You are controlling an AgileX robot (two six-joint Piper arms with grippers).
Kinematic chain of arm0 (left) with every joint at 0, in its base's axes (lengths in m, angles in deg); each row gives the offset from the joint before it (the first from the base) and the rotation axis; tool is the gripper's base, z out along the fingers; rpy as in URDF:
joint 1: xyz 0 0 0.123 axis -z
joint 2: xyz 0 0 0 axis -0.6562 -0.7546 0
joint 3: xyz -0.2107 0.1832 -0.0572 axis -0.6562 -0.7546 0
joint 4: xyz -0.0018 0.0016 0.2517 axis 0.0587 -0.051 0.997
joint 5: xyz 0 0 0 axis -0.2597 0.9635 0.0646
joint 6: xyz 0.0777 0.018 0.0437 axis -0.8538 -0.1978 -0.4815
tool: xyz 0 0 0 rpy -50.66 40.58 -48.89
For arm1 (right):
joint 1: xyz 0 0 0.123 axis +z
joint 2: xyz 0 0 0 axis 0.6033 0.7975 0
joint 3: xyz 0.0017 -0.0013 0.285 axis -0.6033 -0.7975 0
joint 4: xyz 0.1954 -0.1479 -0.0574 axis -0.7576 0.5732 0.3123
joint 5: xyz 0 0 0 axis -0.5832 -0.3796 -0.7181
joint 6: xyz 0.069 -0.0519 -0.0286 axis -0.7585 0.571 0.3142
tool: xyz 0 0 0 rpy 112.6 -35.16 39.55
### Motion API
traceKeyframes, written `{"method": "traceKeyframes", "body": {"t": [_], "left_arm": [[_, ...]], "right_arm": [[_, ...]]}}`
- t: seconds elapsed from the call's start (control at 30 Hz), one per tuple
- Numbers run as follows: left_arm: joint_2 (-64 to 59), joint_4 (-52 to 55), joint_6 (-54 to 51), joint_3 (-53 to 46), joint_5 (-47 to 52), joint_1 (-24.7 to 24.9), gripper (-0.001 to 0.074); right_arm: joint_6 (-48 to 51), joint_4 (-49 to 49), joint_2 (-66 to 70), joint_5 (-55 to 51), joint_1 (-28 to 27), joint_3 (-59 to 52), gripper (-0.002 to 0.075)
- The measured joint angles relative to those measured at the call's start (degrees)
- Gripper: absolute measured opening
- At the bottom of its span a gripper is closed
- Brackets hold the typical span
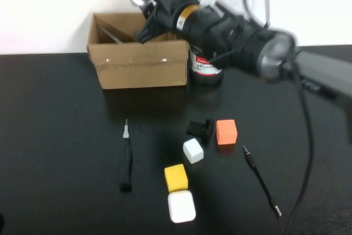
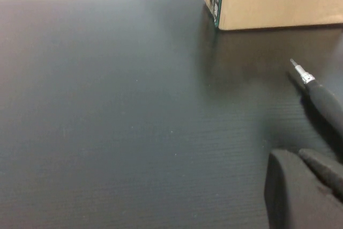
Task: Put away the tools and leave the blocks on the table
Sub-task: Place the Scissors into the box, then pick up the long Screwdriver from the table
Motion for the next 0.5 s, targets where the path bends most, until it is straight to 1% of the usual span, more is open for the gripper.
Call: {"method": "traceKeyframes", "body": {"t": [0.17,0.3,0.4,0.5], "left_arm": [[0.0,0.0,0.0,0.0,0.0,0.0,-0.0004],[0.0,0.0,0.0,0.0,0.0,0.0,-0.0004],[0.0,0.0,0.0,0.0,0.0,0.0,-0.0004],[0.0,0.0,0.0,0.0,0.0,0.0,-0.0004]], "right_arm": [[0.0,-0.5,-8.8,-17.1,0.0,0.1,0.0207],[0.0,1.7,-15.4,-34.9,-0.2,0.1,0.0204],[-0.6,2.1,-18.4,-46.9,-1.8,0.2,0.0174],[-2.3,0.0,-19.3,-57.1,-5.0,0.1,0.0129]]}}
